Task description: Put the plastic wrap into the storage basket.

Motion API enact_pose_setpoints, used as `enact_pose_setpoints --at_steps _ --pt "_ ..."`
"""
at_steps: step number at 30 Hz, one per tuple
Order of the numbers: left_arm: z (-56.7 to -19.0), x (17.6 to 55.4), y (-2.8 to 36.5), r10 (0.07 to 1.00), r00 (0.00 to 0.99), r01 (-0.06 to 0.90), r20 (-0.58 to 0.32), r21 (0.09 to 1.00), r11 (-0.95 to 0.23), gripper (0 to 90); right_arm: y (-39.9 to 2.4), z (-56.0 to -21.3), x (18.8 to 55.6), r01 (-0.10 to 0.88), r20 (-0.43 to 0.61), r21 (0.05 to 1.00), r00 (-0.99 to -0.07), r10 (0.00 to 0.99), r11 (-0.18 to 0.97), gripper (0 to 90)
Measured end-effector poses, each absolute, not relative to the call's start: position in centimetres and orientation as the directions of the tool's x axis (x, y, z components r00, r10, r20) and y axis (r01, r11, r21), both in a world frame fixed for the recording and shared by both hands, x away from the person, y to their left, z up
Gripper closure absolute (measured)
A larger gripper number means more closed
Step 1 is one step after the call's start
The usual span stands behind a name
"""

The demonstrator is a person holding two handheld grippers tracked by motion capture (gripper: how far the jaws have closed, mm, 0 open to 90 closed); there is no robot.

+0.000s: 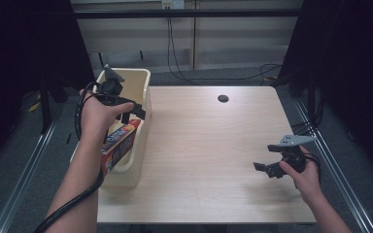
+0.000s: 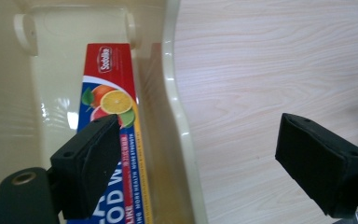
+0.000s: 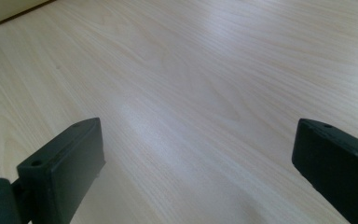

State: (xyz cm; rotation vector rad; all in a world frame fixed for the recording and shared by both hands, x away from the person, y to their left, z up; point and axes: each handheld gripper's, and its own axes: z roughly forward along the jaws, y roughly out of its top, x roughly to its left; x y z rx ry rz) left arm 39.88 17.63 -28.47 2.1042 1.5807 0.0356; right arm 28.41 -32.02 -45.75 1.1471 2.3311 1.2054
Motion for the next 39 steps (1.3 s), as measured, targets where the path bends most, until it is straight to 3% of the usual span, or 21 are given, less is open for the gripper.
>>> enact_pose_setpoints --at_steps 19,39 --pt "-28.6 39.3 12.6 0.834 0.466 0.846 -0.296 0.427 -0.321 13.1 -32.0 -45.7 28.4 0.526 0.112 0.781 -0.65 0.752 0.338 2.2" --pt "-31.0 38.5 9.1 0.781 0.537 0.815 -0.319 0.435 -0.383 12.8 -31.8 -45.8 28.3 0.524 0.107 0.777 -0.656 0.747 0.348 2.2"
